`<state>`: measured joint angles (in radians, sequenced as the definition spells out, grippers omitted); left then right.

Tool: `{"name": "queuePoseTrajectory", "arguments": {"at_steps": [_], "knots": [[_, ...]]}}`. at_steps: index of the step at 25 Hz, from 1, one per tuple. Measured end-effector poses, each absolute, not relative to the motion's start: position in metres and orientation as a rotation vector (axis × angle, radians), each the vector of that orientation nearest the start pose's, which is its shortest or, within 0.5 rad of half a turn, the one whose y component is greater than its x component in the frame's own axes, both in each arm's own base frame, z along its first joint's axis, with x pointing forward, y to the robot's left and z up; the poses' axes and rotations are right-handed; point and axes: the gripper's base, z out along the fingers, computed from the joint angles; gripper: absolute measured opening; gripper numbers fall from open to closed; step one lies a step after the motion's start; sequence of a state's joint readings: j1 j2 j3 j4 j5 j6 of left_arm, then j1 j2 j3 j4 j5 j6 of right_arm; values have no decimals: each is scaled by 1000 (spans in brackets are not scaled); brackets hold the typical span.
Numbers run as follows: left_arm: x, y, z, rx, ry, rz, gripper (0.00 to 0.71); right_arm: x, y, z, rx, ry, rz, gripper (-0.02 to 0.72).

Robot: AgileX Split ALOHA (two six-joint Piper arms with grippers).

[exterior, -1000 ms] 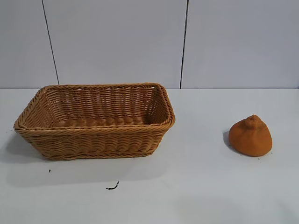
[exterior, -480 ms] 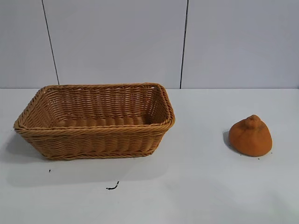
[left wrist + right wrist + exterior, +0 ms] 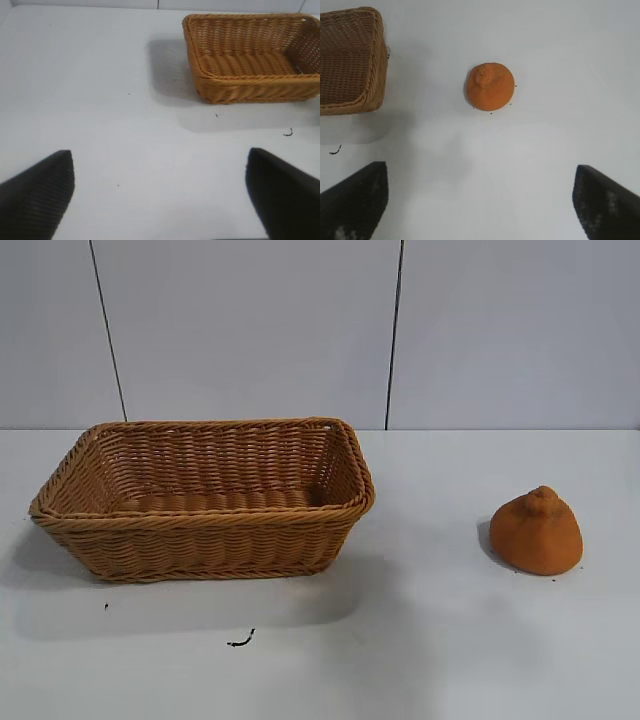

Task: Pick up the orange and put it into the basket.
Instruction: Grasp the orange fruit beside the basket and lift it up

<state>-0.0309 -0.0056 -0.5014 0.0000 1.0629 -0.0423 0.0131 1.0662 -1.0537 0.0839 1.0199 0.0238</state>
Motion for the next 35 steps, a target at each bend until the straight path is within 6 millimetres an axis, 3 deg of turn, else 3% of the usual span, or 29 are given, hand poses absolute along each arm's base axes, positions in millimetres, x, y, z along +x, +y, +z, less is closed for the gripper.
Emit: {"name": "queuePoseTrajectory", "arguments": {"at_steps": [6,13,19,26,35], "knots": [[-6,0,277,-12,2040,-46,666,283,10,325,51,2685,121,694],[-6,0,277,-12,2040,-46,666,349,11,265,63,2868,119,694],[-6,0,277,-12,2040,-46,666,375,11,213,75,2977,117,694],[-6,0,277,-12,2040,-46,666,392,11,157,91,3045,112,694],[-6,0,277,-12,2041,-46,666,403,11,132,102,3021,111,694]]}}
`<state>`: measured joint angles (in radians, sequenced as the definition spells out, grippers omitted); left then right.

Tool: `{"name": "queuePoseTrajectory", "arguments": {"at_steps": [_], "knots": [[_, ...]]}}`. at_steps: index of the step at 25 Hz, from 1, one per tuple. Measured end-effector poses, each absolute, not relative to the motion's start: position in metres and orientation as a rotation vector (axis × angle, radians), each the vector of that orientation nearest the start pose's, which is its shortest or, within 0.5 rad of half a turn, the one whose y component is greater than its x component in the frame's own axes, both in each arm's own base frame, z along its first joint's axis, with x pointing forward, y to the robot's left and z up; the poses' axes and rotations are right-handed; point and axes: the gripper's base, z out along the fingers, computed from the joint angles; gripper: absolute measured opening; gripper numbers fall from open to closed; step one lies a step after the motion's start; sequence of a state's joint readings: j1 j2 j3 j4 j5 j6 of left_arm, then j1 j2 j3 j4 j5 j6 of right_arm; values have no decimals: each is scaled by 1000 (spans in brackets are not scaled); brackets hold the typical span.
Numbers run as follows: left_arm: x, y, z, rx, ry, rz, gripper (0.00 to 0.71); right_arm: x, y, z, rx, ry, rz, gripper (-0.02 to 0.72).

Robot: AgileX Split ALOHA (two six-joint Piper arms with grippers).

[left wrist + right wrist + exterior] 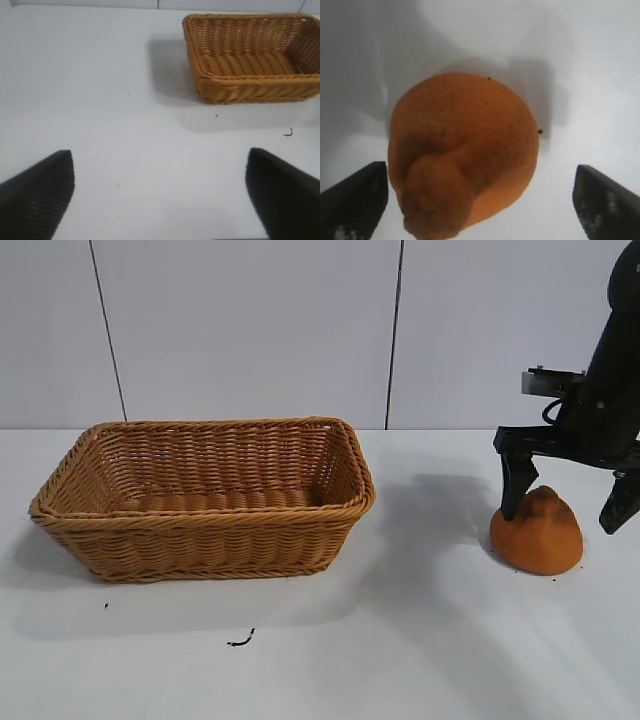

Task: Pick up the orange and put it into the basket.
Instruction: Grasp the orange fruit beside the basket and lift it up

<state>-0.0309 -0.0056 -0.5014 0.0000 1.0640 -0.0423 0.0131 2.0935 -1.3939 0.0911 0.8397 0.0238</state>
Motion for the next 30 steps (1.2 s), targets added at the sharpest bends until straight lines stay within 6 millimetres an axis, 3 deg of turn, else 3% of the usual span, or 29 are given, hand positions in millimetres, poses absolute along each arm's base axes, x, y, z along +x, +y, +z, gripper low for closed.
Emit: {"name": "queuePoseTrajectory", "arguments": {"at_steps": [7,10,12,14,16,18,22,25,30], "knots": [[-6,0,277,-12,2041,-46,666,405,12,117,113,3038,117,682],[-6,0,277,-12,2041,-46,666,406,12,117,112,3031,117,639],[-6,0,277,-12,2041,-46,666,406,12,117,115,3028,120,551],[-6,0,277,-12,2041,-46,666,406,12,117,118,3024,123,407],[-6,0,277,-12,2041,-46,666,407,12,118,119,3020,125,204],[-6,0,277,-12,2041,-46,666,408,12,119,120,3018,128,52],[-6,0,277,-12,2041,-46,666,407,13,125,85,3016,129,43],[-6,0,277,-12,2041,-46,666,409,12,141,55,2999,124,43],[-6,0,277,-12,2041,-46,666,421,12,196,19,2958,116,43]]}}
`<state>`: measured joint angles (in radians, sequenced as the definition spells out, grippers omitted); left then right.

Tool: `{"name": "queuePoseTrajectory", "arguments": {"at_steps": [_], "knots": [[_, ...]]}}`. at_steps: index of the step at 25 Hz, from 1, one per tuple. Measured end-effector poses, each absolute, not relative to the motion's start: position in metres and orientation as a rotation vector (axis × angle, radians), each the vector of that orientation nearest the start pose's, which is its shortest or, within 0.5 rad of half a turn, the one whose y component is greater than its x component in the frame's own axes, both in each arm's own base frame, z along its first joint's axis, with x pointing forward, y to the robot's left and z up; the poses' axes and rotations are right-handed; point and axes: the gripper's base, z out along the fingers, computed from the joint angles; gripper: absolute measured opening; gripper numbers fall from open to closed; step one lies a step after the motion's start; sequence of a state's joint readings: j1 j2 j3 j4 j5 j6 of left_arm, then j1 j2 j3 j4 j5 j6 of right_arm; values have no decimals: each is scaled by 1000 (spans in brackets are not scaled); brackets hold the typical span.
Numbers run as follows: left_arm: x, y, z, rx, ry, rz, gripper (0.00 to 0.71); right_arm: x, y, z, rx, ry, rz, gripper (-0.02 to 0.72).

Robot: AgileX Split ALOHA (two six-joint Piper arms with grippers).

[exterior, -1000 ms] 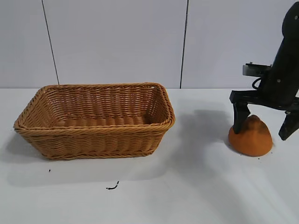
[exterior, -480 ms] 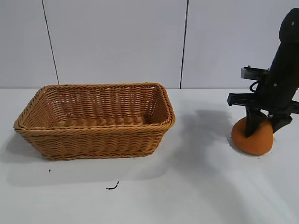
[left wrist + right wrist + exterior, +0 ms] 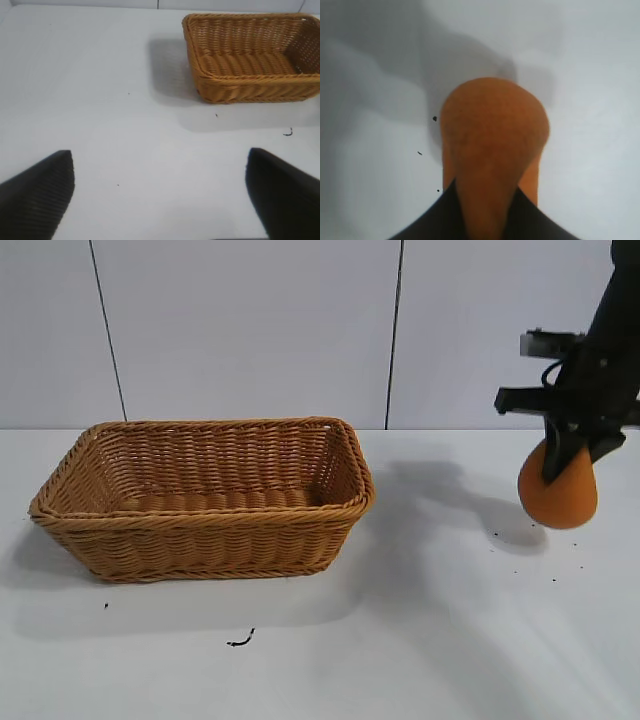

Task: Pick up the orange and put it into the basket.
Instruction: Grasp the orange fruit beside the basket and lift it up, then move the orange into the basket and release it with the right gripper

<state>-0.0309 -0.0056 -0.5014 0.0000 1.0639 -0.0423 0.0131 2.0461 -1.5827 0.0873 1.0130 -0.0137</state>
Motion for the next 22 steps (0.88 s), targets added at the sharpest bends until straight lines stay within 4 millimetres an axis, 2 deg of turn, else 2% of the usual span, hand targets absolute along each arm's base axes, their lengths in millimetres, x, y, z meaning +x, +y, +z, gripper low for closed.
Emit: {"name": "queuePoseTrajectory", "arguments": {"at_steps": [5,9,13,22], "knots": [[-6,0,277,-12,2041,-46,666,432,26,254,-52,2879,116,43],[-6,0,277,-12,2041,-46,666,436,55,280,-131,2811,136,43],[-6,0,277,-12,2041,-46,666,432,92,293,-212,2774,142,43],[-6,0,277,-12,2041,-46,666,413,185,299,-399,2632,238,43]]}}
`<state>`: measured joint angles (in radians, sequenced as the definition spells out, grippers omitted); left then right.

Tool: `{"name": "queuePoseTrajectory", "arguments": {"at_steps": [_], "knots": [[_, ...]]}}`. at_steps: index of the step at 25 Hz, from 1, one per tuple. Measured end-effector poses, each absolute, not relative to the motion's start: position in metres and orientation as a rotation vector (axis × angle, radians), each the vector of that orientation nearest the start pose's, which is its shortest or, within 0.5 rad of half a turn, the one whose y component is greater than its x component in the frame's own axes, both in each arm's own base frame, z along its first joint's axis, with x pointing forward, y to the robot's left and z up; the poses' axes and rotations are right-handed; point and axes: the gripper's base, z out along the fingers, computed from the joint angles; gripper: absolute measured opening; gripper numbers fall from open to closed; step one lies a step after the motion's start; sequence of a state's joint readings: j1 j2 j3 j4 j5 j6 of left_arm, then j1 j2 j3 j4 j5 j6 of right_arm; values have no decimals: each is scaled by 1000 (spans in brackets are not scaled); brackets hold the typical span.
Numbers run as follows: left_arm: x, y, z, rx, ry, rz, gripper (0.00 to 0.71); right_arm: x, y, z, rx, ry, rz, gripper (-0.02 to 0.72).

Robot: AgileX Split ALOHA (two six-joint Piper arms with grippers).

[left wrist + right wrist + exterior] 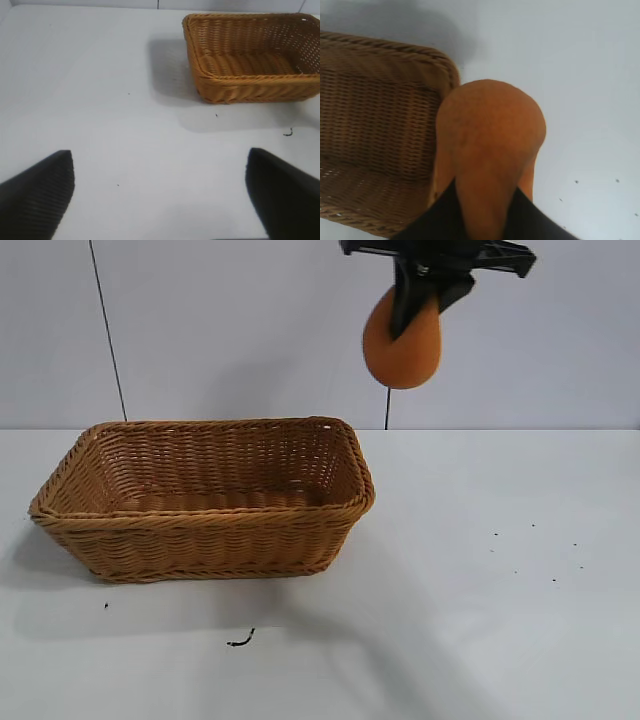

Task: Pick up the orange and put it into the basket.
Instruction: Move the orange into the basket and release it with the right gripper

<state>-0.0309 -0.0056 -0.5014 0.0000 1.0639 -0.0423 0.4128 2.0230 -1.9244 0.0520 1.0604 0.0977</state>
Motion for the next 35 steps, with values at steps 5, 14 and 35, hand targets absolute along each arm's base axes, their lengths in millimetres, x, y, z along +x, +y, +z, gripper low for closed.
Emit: {"name": "queuePoseTrajectory", "arguments": {"at_steps": [5,14,35], "knots": [[-6,0,277,-12,2041,-46,666,400,236,293,-501,2560,304,43],[-6,0,277,-12,2041,-46,666,409,284,205,-593,2622,312,43],[-6,0,277,-12,2040,-46,666,420,291,199,-658,2693,258,683]]}}
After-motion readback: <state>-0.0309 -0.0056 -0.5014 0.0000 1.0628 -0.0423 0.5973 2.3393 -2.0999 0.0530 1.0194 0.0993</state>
